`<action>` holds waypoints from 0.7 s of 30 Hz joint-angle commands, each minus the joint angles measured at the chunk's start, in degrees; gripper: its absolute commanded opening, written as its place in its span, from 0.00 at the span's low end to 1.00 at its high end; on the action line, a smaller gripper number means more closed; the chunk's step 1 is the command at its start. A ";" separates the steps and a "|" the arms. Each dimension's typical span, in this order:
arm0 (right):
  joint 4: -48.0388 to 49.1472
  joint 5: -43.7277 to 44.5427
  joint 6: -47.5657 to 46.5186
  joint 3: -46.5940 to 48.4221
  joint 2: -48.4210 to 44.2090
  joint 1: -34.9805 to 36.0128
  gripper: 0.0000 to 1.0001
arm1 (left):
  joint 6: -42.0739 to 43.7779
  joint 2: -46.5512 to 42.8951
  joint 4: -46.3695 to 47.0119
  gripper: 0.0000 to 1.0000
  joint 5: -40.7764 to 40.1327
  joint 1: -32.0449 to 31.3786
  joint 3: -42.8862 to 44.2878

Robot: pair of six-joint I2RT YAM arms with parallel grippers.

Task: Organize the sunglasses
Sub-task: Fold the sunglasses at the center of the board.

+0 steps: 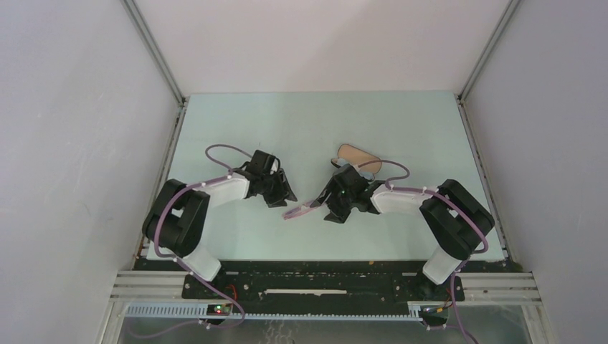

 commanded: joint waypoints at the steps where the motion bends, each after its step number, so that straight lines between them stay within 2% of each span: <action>1: -0.81 1.31 0.05 2.49 0.63 0.47 0.72 | 0.90 0.72 -3.34 0.50 -1.09 -0.59 -5.83; 14: -1.20 1.47 -0.67 5.17 2.62 1.35 0.71 | -8.46 -2.02 6.23 0.48 6.54 -4.84 -10.56; 21: -2.46 1.63 -2.90 6.57 2.95 2.11 0.69 | -9.52 -6.87 4.68 0.47 3.78 -4.49 -11.83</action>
